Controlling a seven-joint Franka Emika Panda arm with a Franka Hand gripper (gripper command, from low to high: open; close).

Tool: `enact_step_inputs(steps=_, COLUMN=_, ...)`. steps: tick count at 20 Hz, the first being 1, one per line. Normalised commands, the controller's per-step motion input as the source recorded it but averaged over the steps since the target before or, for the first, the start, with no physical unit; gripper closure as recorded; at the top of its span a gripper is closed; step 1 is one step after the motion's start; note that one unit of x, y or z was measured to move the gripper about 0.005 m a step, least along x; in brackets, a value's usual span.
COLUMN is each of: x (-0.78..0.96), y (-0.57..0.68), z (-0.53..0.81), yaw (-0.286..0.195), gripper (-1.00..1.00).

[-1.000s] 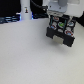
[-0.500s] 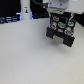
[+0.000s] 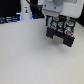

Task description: Open the kcup holder, insert the kcup into the holder, and close the kcup holder

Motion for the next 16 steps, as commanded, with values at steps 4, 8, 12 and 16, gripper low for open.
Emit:
enact_step_inputs(steps=4, x=0.77, y=0.01, z=-0.14, yaw=0.049, gripper=-1.00)
enact_step_inputs(steps=8, x=0.68, y=0.10, z=-0.10, yaw=0.078, gripper=-1.00)
enact_step_inputs(steps=12, x=0.49, y=0.29, z=-0.14, yaw=0.113, gripper=-1.00)
enact_step_inputs(steps=16, x=0.09, y=0.27, z=-0.14, yaw=0.151, gripper=-1.00)
